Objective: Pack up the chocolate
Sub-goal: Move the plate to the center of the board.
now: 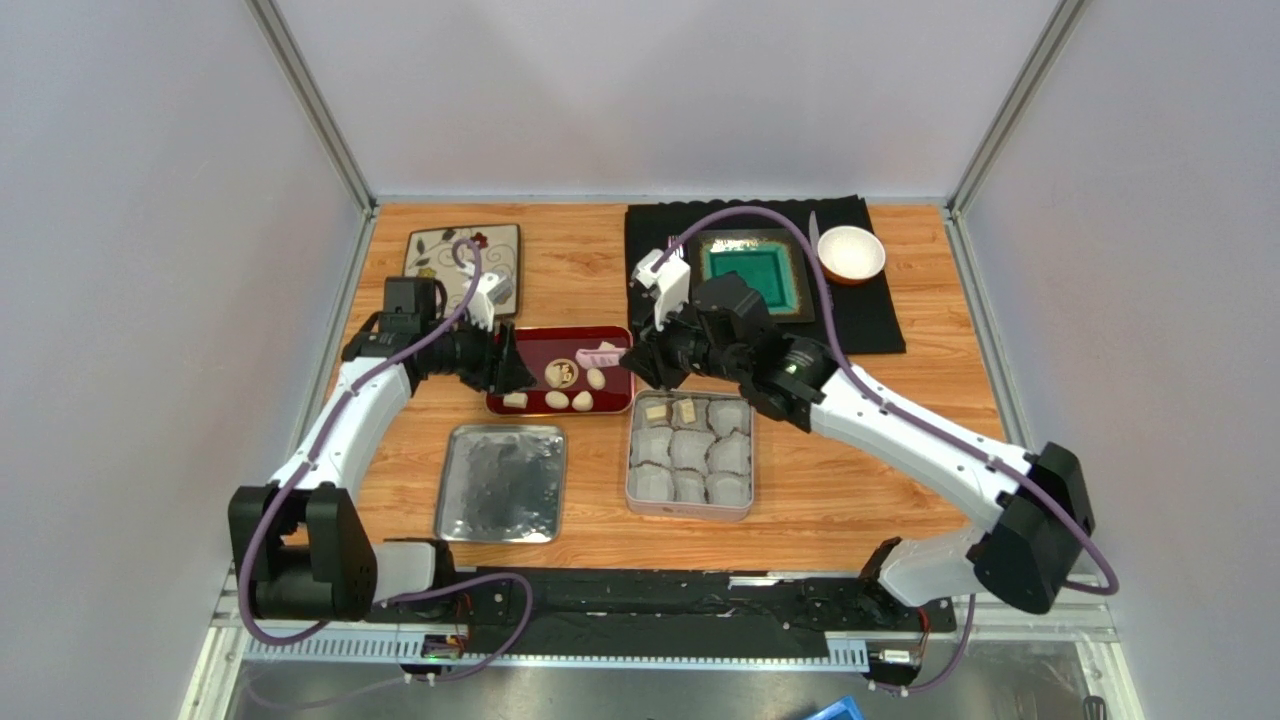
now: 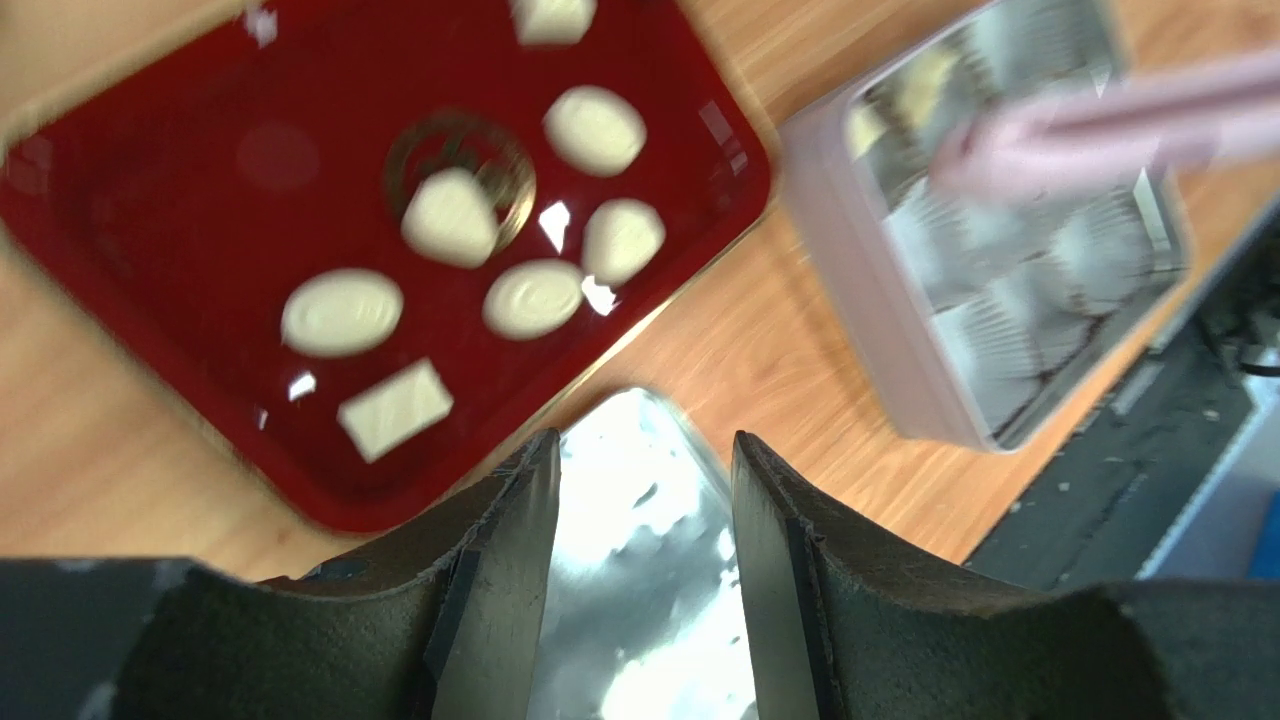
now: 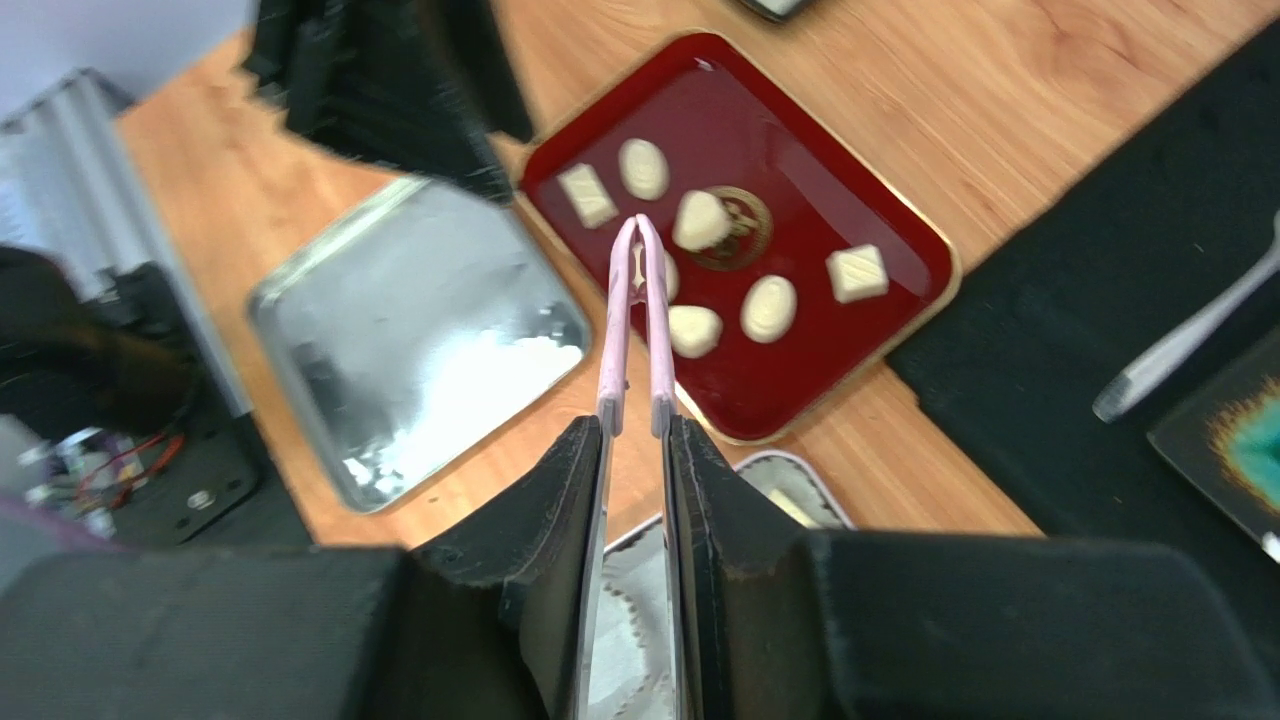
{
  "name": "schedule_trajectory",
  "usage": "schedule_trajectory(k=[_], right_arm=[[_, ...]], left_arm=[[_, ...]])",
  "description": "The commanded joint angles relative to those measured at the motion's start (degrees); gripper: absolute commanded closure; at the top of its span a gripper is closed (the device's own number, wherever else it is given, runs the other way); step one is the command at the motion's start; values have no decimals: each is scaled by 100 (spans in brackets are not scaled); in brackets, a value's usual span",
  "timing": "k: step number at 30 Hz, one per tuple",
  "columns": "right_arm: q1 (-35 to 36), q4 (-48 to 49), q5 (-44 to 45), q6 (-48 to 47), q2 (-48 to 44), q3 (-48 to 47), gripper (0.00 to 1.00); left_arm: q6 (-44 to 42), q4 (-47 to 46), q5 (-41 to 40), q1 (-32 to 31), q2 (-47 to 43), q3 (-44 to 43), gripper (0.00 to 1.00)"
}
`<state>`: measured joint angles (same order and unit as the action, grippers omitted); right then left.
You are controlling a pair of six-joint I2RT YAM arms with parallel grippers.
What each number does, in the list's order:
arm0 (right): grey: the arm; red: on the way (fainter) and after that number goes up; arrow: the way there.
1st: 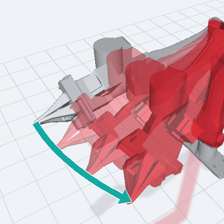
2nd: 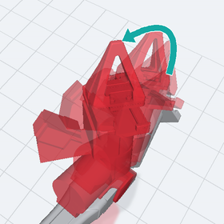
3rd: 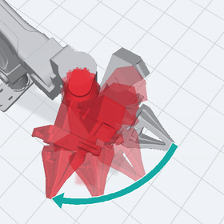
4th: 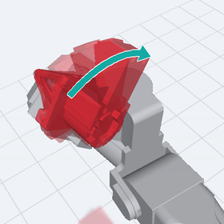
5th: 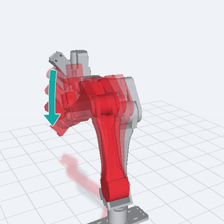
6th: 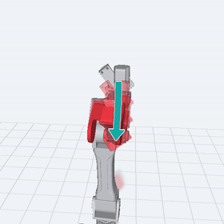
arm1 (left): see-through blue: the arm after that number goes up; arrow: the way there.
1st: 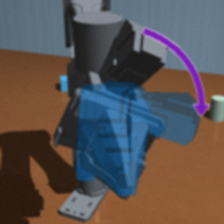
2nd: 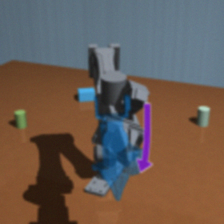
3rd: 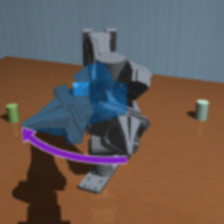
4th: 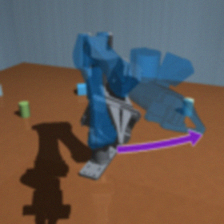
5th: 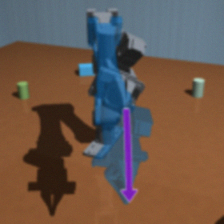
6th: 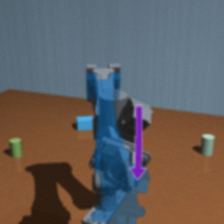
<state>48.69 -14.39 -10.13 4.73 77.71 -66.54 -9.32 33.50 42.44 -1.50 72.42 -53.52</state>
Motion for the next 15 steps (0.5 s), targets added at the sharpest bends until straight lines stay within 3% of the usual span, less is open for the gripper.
schedule_trajectory(k=[1,7,15], right_arm=[[-17,59,977,19,612,-622,94],[-105,51,1575,37,1657,-1193,93],[-114,6,2208,54,2371,-1651,90]], left_arm=[[-228,-168,-579,377,-237,403,46],[-324,-106,-236,887,-290,685,46],[-386,-326,-245,1204,-360,1071,46]])
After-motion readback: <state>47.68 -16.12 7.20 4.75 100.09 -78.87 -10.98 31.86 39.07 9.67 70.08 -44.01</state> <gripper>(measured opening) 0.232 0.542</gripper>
